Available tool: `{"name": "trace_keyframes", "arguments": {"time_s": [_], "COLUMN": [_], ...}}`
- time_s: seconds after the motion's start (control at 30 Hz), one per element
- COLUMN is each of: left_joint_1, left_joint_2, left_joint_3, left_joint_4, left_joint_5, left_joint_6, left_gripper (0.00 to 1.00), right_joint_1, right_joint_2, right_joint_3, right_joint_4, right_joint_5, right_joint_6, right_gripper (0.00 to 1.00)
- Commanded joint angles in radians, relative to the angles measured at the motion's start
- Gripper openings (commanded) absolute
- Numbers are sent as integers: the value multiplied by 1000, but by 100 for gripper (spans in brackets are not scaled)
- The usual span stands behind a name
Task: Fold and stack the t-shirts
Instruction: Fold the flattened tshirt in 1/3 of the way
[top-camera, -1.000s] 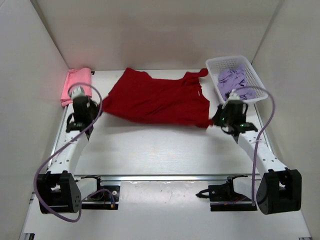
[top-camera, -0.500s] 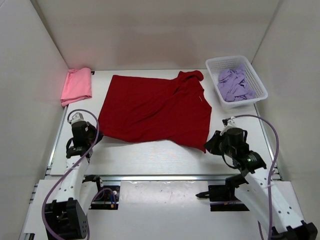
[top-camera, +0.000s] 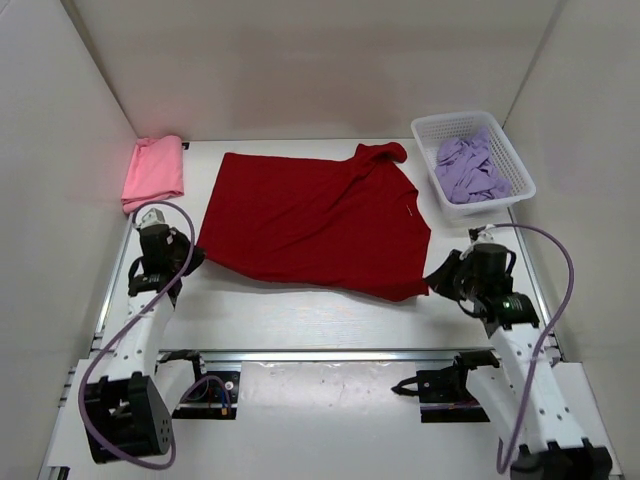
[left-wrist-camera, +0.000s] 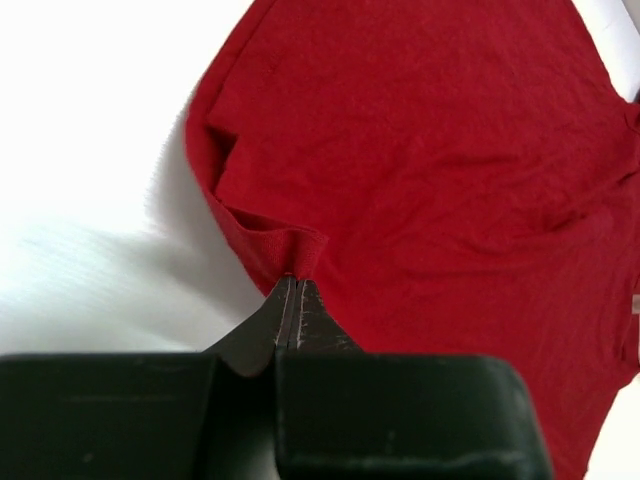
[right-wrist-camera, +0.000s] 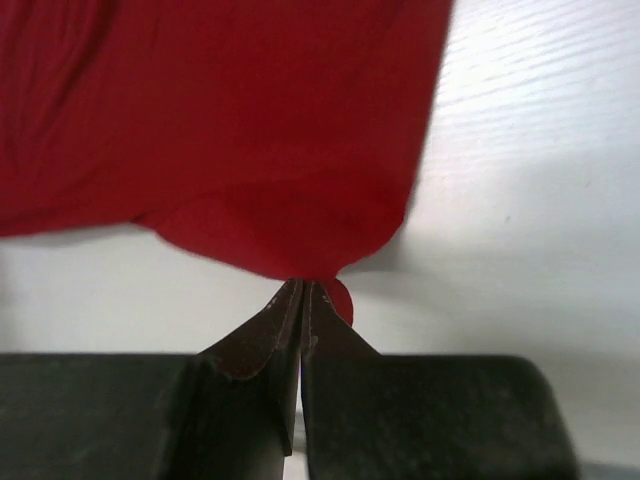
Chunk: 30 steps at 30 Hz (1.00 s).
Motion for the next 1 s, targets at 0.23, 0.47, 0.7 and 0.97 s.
{"name": "trace_keyframes", "arguments": {"time_s": [0.23,0.47,0.7,0.97], "left_joint_1": [-19,-7,-27,-11], "left_joint_2": [260,435,565,717], "left_joint_3": [142,202,320,404], "left_joint_4": [195,272,270,272], "left_joint_5": [-15,-21,-57,-47], "left_joint_6": [-126,-159,-173,-169], "left_gripper": [0,0,0,0], "right_joint_1": [-82,-70,-54,-68], "right_joint_2": [477,736,908,1046], "right_joint_3": [225,375,547,633], "right_joint_4": [406,544,532,540], "right_joint_5": [-5,37,50,40], "right_joint_6": [-72,-72,-125,-138], "right_gripper": [0,0,0,0]}}
